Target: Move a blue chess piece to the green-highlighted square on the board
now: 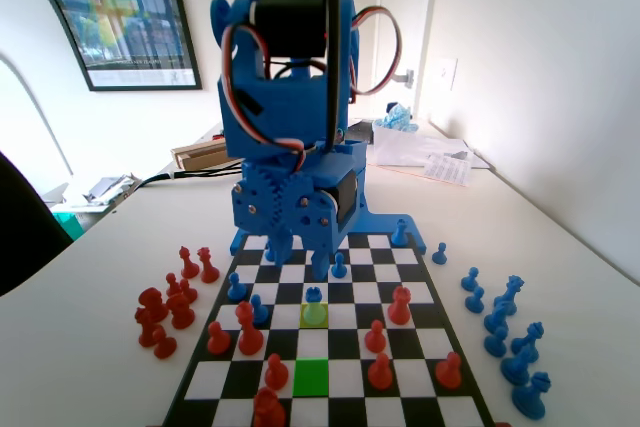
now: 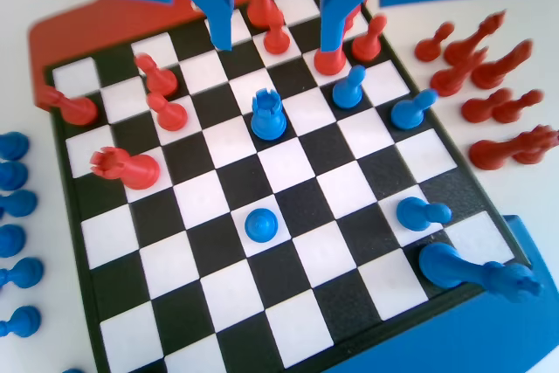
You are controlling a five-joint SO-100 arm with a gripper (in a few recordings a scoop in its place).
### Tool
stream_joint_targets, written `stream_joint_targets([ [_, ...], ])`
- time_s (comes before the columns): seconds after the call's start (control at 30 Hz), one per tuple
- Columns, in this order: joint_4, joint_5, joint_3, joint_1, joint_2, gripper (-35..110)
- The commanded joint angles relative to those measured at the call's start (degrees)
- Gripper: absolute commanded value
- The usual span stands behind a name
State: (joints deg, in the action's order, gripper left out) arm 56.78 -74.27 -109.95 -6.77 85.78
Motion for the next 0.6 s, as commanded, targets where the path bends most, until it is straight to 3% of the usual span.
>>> stream_joint_targets([
  [0.0, -1.67, -0.97, -1.58, -0.26, 0.97, 16],
  [0.57, -5.71, -0.26, 0.97, 0.18, -7.29, 16],
])
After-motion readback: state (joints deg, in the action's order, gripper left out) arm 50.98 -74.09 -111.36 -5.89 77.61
